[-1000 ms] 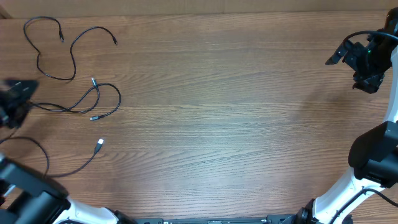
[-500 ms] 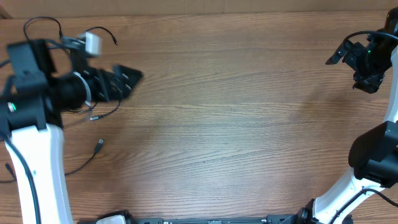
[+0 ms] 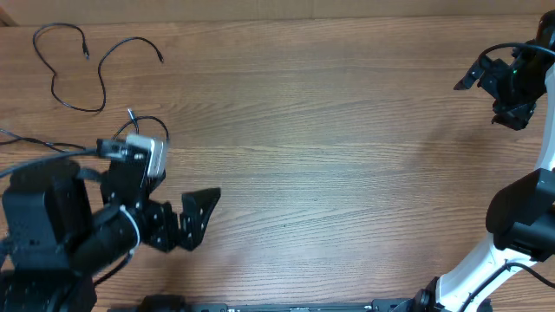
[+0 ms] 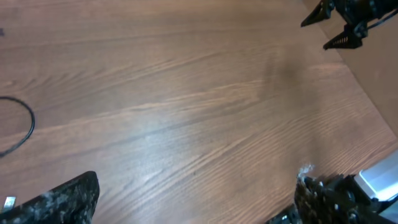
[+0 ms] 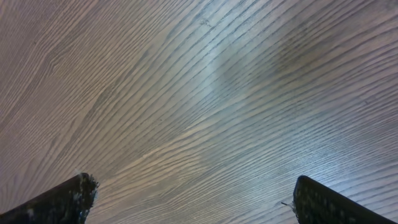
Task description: Untangle cables
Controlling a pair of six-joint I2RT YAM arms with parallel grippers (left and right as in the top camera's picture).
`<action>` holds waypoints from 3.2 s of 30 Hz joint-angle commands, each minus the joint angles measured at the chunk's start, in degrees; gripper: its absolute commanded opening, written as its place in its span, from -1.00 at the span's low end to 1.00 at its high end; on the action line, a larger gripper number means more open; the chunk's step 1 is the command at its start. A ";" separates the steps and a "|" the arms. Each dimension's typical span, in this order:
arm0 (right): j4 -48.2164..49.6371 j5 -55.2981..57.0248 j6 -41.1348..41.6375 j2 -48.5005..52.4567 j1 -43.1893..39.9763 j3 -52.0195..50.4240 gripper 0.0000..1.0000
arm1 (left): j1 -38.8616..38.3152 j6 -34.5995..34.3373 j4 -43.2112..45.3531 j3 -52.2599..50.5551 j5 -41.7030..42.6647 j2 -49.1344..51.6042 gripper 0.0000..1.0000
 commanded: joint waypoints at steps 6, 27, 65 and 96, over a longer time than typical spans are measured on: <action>0.13 -0.04 0.20 -1.42 -0.15 0.94 1.00 | -0.94 -0.04 -5.44 0.63 -2.99 0.26 1.00; 0.13 -0.04 0.20 -1.42 -0.15 0.94 1.00 | -1.60 3.72 2.40 -20.48 -5.95 -11.43 1.00; 0.13 -0.04 0.20 -1.42 -0.15 0.94 1.00 | -1.57 -2.51 50.95 -66.51 -24.17 -48.96 1.00; 0.13 -0.04 0.20 -1.42 -0.15 0.94 1.00 | -1.60 -6.36 70.38 -81.13 -40.00 -53.16 0.99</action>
